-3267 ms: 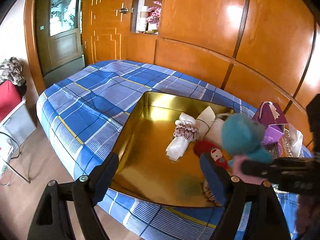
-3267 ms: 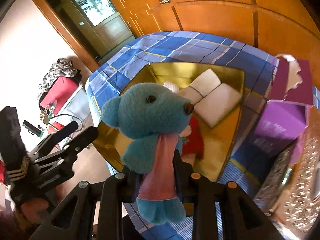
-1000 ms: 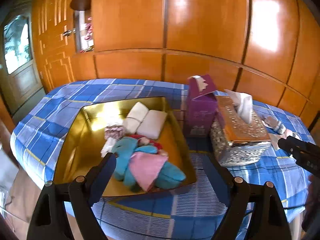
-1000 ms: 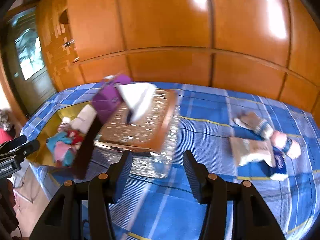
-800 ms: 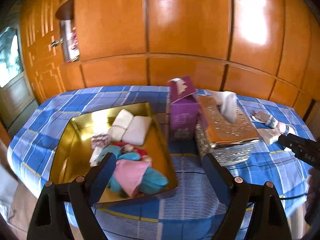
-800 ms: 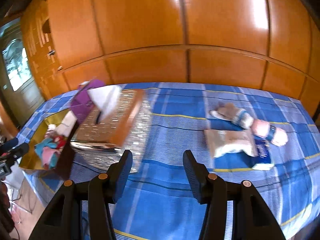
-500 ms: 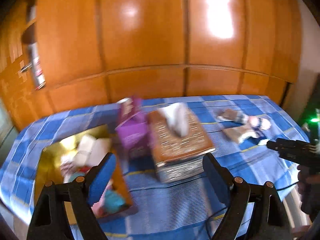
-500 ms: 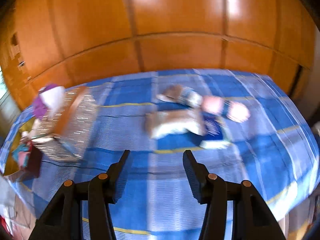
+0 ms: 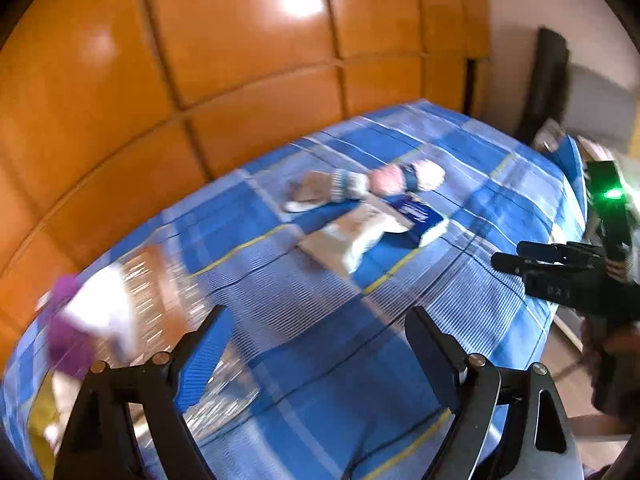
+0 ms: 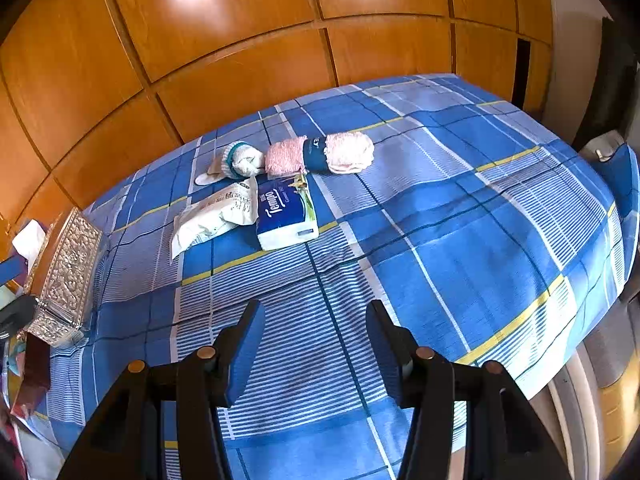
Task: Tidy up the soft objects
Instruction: 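Reach the left gripper to the white wipes packet and grasp it, then carry the wipes packet with the left gripper into the tray while the right gripper grasps the Tempo tissue pack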
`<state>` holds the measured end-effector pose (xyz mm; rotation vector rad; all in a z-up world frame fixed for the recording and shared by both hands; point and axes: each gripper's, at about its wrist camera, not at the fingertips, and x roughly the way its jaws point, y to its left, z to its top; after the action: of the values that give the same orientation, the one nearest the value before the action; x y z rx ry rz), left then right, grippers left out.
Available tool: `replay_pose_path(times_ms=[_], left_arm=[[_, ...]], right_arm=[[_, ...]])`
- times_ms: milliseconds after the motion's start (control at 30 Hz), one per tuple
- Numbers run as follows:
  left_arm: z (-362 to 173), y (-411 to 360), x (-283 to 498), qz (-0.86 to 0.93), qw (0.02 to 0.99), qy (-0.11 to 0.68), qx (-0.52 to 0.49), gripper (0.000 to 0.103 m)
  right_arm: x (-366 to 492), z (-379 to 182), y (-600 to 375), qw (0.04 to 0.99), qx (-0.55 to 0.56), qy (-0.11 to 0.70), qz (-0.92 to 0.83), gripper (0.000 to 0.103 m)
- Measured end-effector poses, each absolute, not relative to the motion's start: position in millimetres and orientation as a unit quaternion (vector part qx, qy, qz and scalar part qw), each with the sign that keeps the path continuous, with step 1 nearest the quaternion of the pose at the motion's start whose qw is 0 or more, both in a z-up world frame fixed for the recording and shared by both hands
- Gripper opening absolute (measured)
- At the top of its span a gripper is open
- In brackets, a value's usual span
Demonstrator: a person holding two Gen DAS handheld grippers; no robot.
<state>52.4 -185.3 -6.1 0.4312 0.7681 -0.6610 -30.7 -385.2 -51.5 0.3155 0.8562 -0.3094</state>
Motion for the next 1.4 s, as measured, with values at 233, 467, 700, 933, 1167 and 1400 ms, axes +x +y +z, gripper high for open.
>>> replay_pose_path(times_ms=[233, 467, 700, 933, 1167, 1400], left_arm=[[-50.3, -255.8, 108.5, -0.338, 0.805, 0.412, 0.261, 0.089], [-72.1, -300.6, 146.9, -0.364, 0.776, 0.411, 0.311, 0.089], [-92.1, -338.5, 174.3, -0.387, 0.736, 0.423, 0.359, 0.088], [-98.7, -335.5, 178.6, -0.387, 0.746, 0.441, 0.315, 0.052], [-98.9, -295.3, 143.4, -0.334, 0.789, 0.44, 0.267, 0.051], [-101.7, -250.2, 118.9, -0.302, 0.818, 0.43, 0.235, 0.051]], right_arm=[[-29.8, -55.7, -387.5, 0.885, 0.154, 0.415, -0.145, 0.053], [-29.8, -57.9, -393.5, 0.882, 0.162, 0.417, -0.146, 0.053], [-31.4, -63.8, -405.6, 0.874, 0.187, 0.421, -0.155, 0.053], [-32.4, -66.7, -408.3, 0.872, 0.19, 0.423, -0.158, 0.053], [-29.9, -71.6, -407.0, 0.867, 0.188, 0.434, -0.156, 0.053], [-8.4, -67.7, -400.4, 0.867, 0.192, 0.446, -0.114, 0.053]])
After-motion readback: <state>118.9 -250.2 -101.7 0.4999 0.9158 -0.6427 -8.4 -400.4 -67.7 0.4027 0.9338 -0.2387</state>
